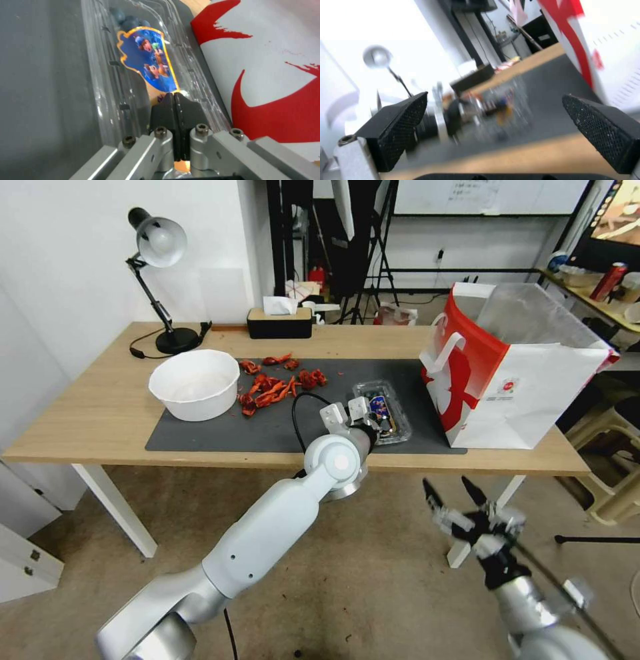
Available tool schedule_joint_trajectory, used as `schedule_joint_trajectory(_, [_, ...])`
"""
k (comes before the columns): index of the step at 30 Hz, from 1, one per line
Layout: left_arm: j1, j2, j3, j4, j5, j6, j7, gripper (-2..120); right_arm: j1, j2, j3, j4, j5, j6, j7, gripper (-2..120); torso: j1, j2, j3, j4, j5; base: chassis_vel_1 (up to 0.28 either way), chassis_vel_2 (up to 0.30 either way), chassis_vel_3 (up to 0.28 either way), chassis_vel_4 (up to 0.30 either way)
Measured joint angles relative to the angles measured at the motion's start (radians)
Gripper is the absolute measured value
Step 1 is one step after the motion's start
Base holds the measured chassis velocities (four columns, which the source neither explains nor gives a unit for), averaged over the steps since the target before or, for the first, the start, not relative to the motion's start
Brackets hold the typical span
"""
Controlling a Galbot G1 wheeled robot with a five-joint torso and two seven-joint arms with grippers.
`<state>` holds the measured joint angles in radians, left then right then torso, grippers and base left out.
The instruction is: Close the takeout container lid, then place the container into the takeout bag.
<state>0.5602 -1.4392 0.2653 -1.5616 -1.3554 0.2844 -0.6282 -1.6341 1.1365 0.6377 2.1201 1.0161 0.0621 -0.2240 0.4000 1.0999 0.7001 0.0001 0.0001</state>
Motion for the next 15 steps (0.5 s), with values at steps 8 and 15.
schedule_joint_trajectory(8, [-0.001,0.009,0.000,0.004,-0.005,-0.004,-0.005,0,0.176,-0.069,-0.035,-0.008,0.312,-0.162,0.142,100,0.000,0.000,0.000,0.0000,-0.0001,0.000,0.000,0.000,0.000])
schedule_joint_trajectory(15, [-0.004,0.017,-0.004,0.007,-0.017,-0.007,-0.003,0,0.286,-0.071,-0.076,-0.039,0.441,-0.206,0.233,100,0.000,0.000,0.000,0.0000,0.0000,0.000,0.000,0.000,0.000])
